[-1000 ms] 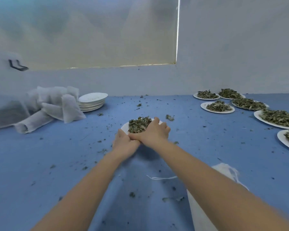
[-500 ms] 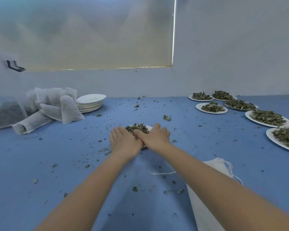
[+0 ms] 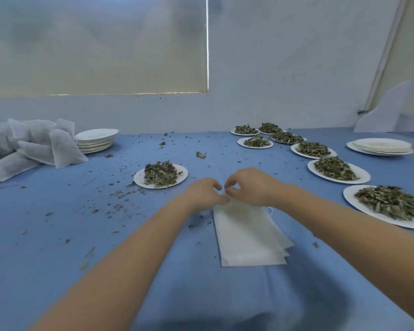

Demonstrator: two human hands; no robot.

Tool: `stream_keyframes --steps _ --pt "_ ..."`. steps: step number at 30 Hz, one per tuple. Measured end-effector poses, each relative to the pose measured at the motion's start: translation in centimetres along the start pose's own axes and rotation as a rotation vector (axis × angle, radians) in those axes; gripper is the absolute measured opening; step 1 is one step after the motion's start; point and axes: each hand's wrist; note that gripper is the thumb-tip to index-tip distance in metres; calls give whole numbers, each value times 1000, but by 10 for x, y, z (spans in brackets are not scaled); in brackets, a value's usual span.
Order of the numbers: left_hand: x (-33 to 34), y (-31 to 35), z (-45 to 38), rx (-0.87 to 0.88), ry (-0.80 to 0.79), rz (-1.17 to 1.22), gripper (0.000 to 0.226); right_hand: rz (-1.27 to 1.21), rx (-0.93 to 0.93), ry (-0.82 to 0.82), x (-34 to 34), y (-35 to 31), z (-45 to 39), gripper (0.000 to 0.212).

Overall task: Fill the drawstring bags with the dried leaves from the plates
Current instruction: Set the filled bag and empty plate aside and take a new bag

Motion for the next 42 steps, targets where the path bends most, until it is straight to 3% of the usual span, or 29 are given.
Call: stream_keyframes --steps 3,6,10,13,17,23,27,30,33,35,39,42 --pt "12 -8 2 -23 173 -115 38 64 -25 -10 12 11 19 43" --pt "23 -14 3 -21 232 -60 31 119 -42 29 22 16 26 48" --pt "31 -22 8 76 406 59 34 104 -119 289 25 18 29 28" --pt "24 -20 10 180 492 123 38 112 -104 323 22 20 28 29" --pt "10 -12 12 244 418 266 24 241 -175 356 14 23 25 30" --pt "-18 6 12 164 307 652 18 106 -268 727 -10 12 22 13" --pt "-40 13 9 109 241 817 17 75 -333 842 -27 -2 2 10" --pt "-55 11 2 156 336 833 13 106 -321 844 -35 -10 -17 8" --pt "-67 7 -5 201 410 818 2 91 -202 687 -41 -15 -37 18" --pt "-75 5 -9 240 455 798 10 62 -156 591 -45 -19 -49 21" --pt "-86 5 -19 290 510 717 13 -132 -198 511 -56 -23 -64 36" --pt "-92 6 -26 314 538 637 15 -208 -244 502 -62 -25 -74 29"
Point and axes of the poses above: each hand's wrist, its own z-axis away from the middle knuckle, its own x-axis out of the palm, y = z × x, and after that the axes turned 14 degrees about -x, right-handed
